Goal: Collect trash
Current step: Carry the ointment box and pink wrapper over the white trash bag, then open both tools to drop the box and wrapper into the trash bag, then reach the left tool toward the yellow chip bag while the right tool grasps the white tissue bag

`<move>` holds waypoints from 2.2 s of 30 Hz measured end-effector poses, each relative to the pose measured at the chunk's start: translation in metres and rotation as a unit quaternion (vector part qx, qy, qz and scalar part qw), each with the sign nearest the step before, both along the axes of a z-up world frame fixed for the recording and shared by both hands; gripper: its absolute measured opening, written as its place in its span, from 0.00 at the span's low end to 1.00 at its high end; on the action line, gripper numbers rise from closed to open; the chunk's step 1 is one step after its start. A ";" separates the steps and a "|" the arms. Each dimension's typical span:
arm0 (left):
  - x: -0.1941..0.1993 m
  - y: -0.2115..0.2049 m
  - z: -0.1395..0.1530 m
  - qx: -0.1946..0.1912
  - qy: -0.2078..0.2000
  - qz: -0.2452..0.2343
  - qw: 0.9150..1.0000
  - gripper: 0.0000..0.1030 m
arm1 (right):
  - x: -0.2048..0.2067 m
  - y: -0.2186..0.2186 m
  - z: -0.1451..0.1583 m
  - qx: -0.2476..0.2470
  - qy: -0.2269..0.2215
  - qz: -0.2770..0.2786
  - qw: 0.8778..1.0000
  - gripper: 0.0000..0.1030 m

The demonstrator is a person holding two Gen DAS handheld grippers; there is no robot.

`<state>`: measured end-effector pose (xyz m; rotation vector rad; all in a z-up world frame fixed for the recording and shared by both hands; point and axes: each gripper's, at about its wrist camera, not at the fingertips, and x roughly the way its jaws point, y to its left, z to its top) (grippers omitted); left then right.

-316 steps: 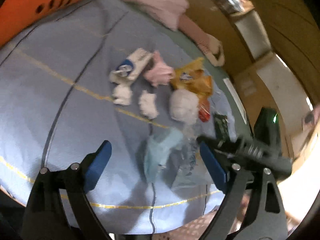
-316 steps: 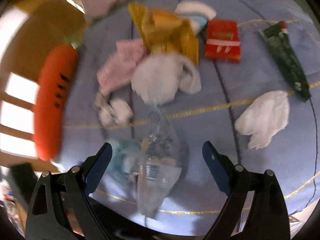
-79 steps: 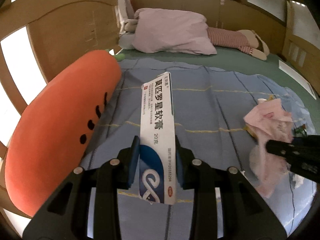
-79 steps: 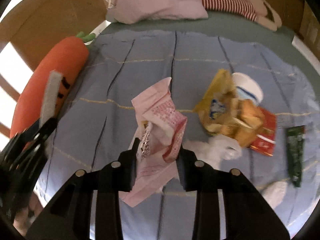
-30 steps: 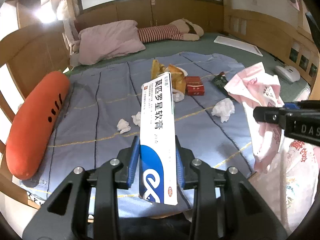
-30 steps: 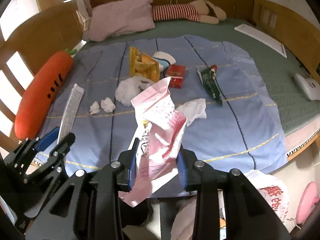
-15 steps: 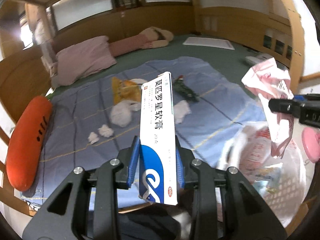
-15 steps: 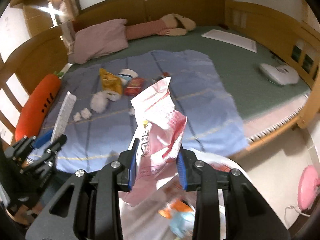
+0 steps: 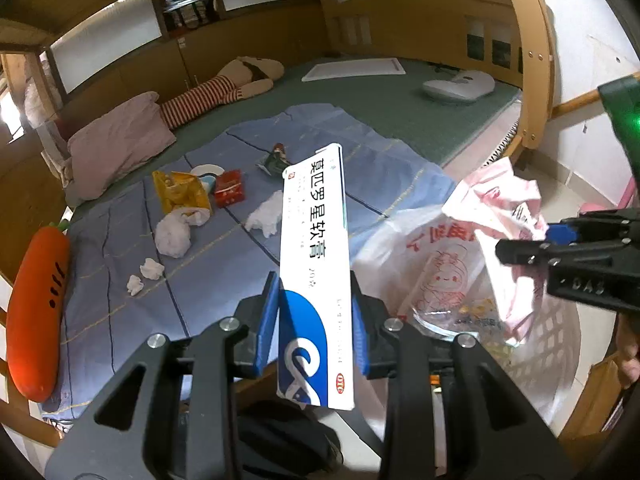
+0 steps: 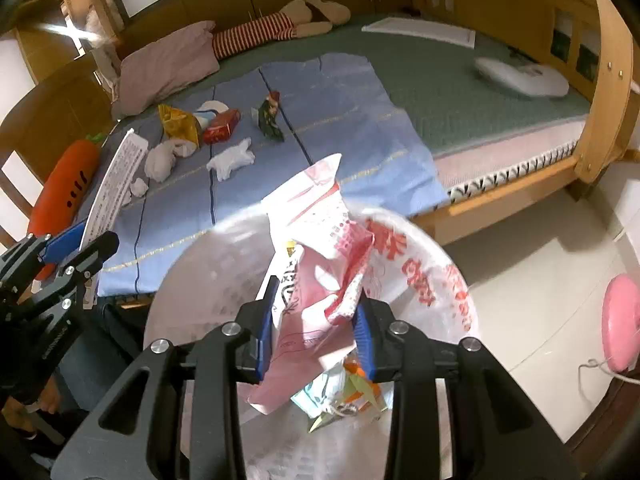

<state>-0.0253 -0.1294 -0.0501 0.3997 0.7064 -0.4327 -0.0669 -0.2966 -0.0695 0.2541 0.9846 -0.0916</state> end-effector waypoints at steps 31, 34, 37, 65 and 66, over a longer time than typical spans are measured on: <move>0.112 0.072 -0.031 -0.035 0.085 0.134 0.987 0.84 | 0.063 -0.021 0.039 -0.001 -0.047 -0.039 0.998 0.72; 0.162 0.123 -0.041 -0.037 0.097 0.207 0.973 0.77 | 0.099 0.001 0.042 -0.007 -0.034 0.000 0.999 0.72; 0.201 0.162 -0.047 -0.047 0.111 0.241 0.963 0.77 | 0.151 0.029 0.034 0.005 -0.014 0.044 0.999 0.72; 0.280 0.343 -0.064 -0.121 0.116 0.392 0.905 0.84 | 0.436 0.229 -0.052 0.078 0.015 0.161 0.984 0.49; 0.279 0.348 -0.061 -0.119 0.107 0.402 0.902 0.84 | 0.428 0.233 -0.043 0.103 0.003 0.175 0.979 0.49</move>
